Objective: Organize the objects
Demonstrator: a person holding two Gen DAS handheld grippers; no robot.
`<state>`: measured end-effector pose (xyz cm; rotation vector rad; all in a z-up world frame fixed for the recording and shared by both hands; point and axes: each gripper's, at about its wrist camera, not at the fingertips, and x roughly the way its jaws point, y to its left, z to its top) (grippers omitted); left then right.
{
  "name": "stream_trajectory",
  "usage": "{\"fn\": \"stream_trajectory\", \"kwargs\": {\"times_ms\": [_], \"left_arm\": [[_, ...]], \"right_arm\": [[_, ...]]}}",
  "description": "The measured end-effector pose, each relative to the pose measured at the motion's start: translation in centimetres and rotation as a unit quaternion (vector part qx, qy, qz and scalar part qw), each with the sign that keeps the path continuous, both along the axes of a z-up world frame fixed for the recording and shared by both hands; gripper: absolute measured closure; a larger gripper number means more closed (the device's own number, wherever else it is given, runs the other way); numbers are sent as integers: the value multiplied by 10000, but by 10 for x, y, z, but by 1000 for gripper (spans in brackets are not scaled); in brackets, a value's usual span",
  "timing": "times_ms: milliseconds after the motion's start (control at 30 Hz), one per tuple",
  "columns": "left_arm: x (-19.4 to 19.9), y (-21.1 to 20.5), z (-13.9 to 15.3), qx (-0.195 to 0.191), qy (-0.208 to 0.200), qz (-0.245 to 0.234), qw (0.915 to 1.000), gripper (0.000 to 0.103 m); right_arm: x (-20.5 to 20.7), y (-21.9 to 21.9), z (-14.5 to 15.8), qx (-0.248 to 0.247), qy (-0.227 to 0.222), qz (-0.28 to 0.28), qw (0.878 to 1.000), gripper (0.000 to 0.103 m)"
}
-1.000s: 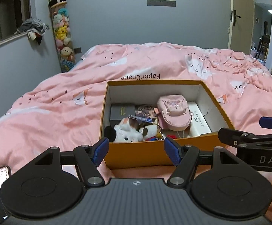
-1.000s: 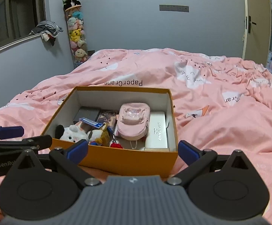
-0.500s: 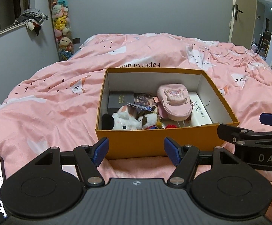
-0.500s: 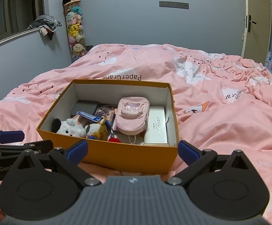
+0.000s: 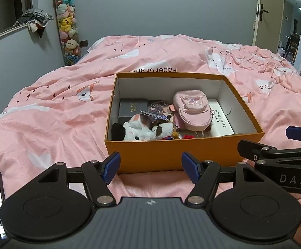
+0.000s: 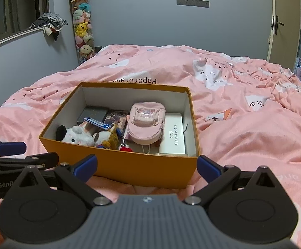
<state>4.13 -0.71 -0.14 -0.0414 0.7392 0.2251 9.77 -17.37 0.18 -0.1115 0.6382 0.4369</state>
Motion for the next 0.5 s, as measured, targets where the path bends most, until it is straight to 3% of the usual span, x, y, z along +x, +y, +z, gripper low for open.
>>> {"fn": "stream_trajectory", "kwargs": {"times_ms": [500], "left_arm": [[1,2,0,-29,-14,11,10000,24]], "right_arm": [[3,-3,-1,6,63,-99,9999,1]]}}
